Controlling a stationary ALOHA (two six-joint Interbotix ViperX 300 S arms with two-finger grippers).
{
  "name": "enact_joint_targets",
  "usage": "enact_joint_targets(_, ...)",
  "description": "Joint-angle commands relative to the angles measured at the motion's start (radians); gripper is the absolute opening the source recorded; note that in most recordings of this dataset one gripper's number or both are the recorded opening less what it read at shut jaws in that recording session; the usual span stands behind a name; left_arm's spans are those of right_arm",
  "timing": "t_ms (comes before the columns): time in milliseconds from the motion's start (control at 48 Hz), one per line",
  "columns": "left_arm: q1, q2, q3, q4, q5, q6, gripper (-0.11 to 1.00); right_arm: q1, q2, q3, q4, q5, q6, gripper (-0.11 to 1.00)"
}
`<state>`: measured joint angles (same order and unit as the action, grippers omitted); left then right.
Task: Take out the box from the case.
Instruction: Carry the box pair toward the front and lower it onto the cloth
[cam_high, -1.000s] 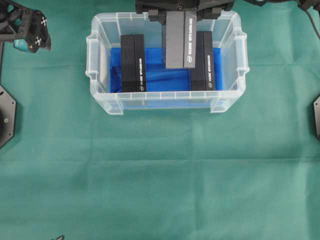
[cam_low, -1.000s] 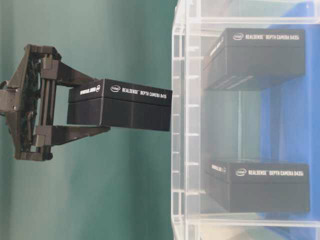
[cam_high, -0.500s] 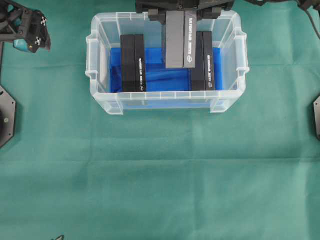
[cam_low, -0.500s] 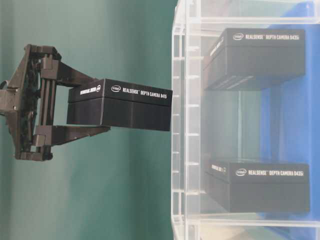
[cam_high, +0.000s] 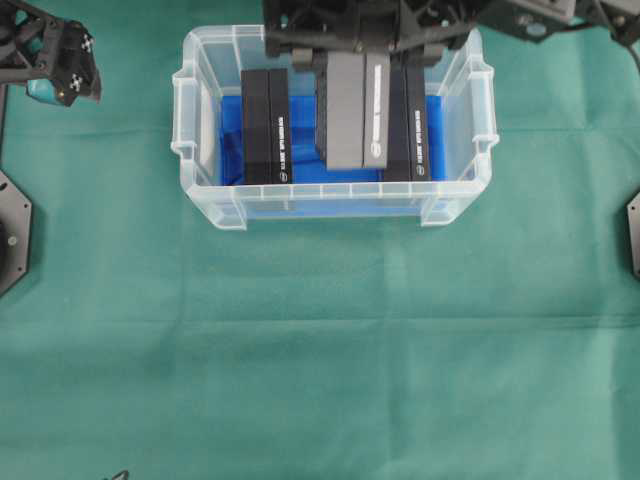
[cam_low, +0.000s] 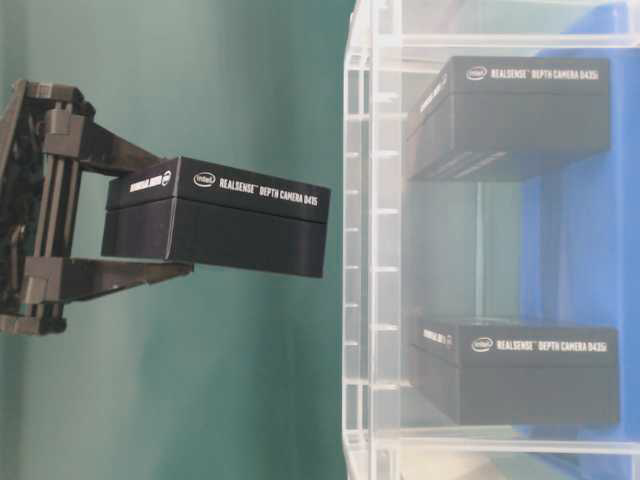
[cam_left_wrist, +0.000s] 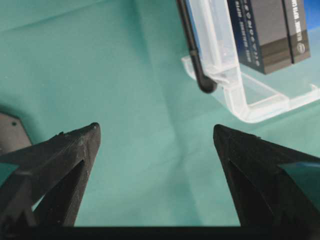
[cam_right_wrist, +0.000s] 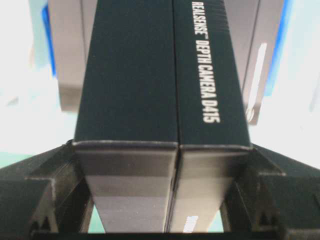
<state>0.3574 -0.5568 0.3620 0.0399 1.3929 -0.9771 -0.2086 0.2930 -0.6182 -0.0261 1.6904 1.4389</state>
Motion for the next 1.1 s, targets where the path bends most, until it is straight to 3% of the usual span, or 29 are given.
enact_joint_targets(0,-0.002,-0.008,-0.009,0.003,-0.002,0.002,0.97,0.026,-0.052,-0.029,-0.006,-0.002,0.008,0.67)
enact_joint_targets(458,-0.002,-0.008,-0.009,0.006,0.000,0.002,0.97,0.196,-0.051,-0.029,-0.044,0.002,0.137,0.67)
enact_joint_targets(875,-0.002,-0.008,-0.009,0.005,-0.002,0.003,0.97,0.371,-0.040,-0.029,-0.049,0.015,0.334,0.67)
enact_joint_targets(1084,-0.002,-0.008,-0.009,0.005,-0.002,0.002,0.97,0.425,-0.038,-0.029,-0.046,0.006,0.388,0.67)
